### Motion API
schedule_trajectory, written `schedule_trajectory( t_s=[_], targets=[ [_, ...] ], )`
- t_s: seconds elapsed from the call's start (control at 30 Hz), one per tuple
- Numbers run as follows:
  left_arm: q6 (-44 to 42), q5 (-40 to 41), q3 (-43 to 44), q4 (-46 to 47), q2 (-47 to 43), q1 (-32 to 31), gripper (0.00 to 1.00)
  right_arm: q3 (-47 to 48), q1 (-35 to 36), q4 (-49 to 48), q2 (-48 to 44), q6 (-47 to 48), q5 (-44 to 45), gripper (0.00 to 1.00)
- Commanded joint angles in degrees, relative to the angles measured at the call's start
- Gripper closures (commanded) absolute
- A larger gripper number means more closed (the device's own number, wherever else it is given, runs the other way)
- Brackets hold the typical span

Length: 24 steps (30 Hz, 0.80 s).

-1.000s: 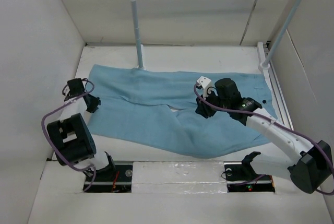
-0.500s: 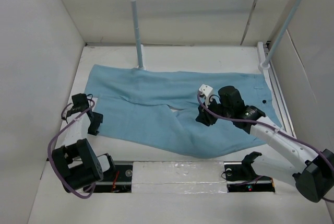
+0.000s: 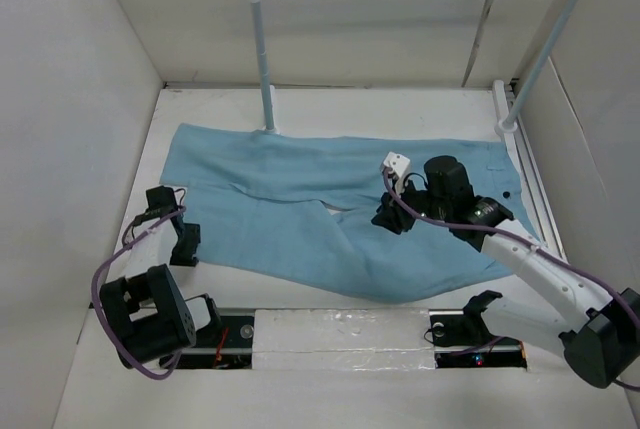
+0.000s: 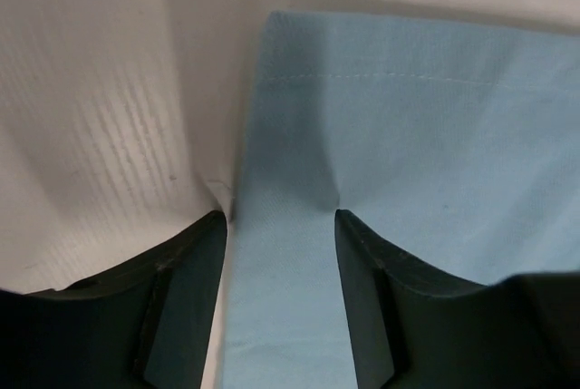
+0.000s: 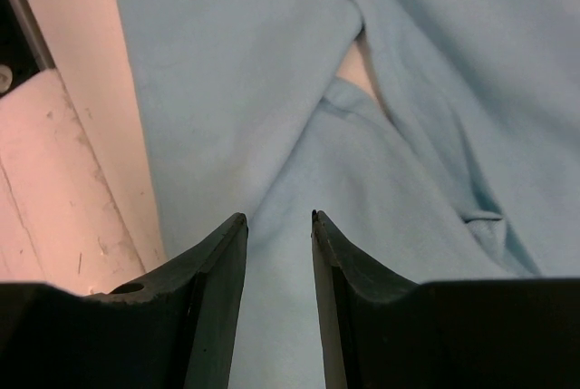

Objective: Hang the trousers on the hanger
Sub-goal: Flatten out the trousers at the center of the board.

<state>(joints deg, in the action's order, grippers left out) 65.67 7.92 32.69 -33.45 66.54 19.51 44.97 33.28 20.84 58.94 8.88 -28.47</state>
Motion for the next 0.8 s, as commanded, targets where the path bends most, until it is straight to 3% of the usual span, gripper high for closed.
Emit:
schedule_trajectory(
  t_s=[0.0, 0.13, 0.2, 0.3, 0.47, 0.77],
  targets=[
    [5.4, 1.1, -0.4, -1.2, 2.4, -1.0, 0.56, 6.5, -2.9, 0.2, 1.4, 2.0, -2.7, 0.59],
    [7.2, 1.8, -1.4, -0.2, 2.4, -1.0, 0.63, 7.1, -4.1, -0.9, 2.4, 1.3, -5.0, 0.59],
    [7.9, 1.8, -2.3, 1.2, 2.9, -1.0, 0.73, 5.8, -4.6, -2.4, 2.8, 0.1, -6.2, 0.59],
    [6.0, 6.5, -0.8, 1.1, 4.2, -1.0, 1.0, 4.8, -5.9, -2.3, 3.3, -0.1, -6.3, 0.6],
    [0.2, 11.9, 5.2, -3.7, 2.1, -1.0, 1.0, 4.1, -5.9, -1.0, 3.3, -0.8, -5.8, 0.57],
    [-13.4, 19.8, 14.1, -8.5, -13.2, -1.0, 1.0, 1.3, -5.9, 4.5, 2.6, -4.5, -3.6, 0.42]
  ],
)
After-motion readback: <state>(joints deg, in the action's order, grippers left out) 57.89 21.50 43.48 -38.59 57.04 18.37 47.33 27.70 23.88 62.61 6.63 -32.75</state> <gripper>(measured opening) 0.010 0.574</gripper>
